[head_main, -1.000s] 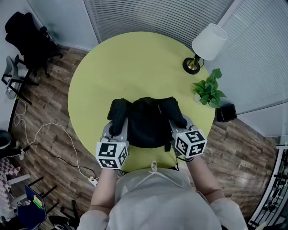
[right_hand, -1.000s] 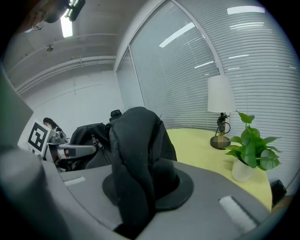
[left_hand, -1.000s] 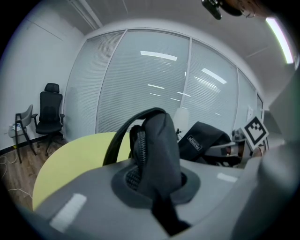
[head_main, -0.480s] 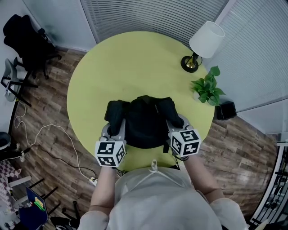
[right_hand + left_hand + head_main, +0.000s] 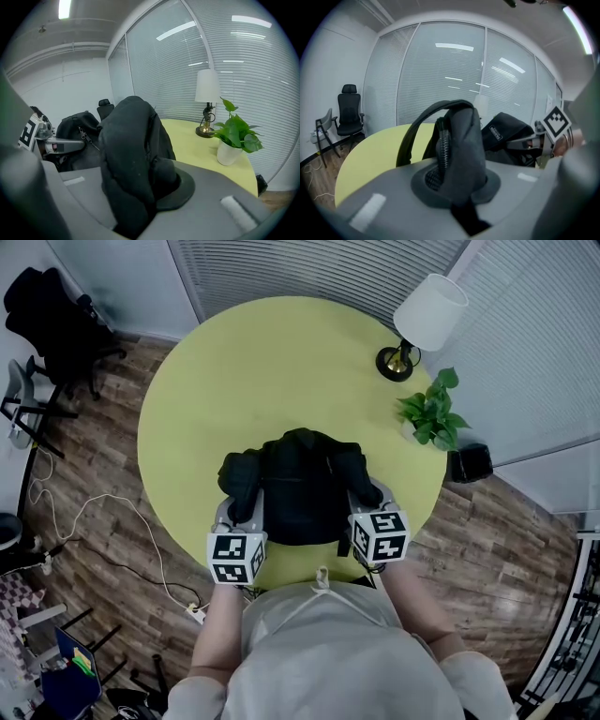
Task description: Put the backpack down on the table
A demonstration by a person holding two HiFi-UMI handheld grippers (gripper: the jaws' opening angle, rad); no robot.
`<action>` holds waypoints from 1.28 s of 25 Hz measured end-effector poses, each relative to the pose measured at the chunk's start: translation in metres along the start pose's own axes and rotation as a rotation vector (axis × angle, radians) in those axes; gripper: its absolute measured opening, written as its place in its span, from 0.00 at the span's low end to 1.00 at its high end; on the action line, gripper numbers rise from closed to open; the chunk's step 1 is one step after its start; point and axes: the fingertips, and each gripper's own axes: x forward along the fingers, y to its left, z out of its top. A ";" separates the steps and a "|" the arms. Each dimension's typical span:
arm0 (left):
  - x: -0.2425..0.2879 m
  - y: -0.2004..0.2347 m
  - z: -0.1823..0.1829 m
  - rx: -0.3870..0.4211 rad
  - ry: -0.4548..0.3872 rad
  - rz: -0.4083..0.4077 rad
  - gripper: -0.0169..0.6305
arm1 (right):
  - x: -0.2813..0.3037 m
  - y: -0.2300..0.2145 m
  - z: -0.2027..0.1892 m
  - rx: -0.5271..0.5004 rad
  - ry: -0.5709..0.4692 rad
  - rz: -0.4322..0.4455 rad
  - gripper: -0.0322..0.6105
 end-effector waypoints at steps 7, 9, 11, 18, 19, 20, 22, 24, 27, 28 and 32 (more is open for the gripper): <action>-0.001 -0.002 -0.005 -0.019 -0.004 0.029 0.09 | -0.001 0.001 -0.009 -0.038 0.003 0.009 0.27; -0.005 -0.003 -0.004 -0.042 -0.018 0.029 0.12 | -0.003 0.004 -0.008 -0.047 -0.010 0.021 0.39; -0.010 -0.005 -0.003 -0.067 -0.044 0.018 0.18 | -0.007 0.005 -0.005 -0.055 -0.039 0.009 0.54; -0.025 -0.017 -0.009 -0.150 -0.108 0.039 0.53 | -0.033 0.005 0.006 -0.110 -0.151 -0.008 0.69; -0.030 -0.019 -0.008 -0.145 -0.120 0.055 0.54 | -0.038 0.005 0.004 -0.112 -0.153 -0.003 0.69; -0.035 -0.020 -0.007 -0.139 -0.133 0.071 0.55 | -0.043 0.004 0.002 -0.111 -0.154 0.000 0.69; -0.047 -0.023 -0.006 -0.133 -0.155 0.100 0.56 | -0.054 0.003 -0.003 -0.109 -0.160 -0.001 0.69; -0.060 -0.027 -0.005 -0.130 -0.167 0.122 0.56 | -0.068 0.003 -0.004 -0.106 -0.180 -0.003 0.69; -0.081 -0.034 -0.002 -0.110 -0.190 0.164 0.53 | -0.087 0.005 -0.002 -0.100 -0.208 0.009 0.68; -0.088 -0.036 0.000 -0.103 -0.204 0.178 0.51 | -0.092 0.007 -0.003 -0.106 -0.210 0.014 0.66; -0.110 -0.055 0.002 -0.103 -0.249 0.196 0.35 | -0.116 0.011 -0.011 -0.128 -0.207 0.014 0.57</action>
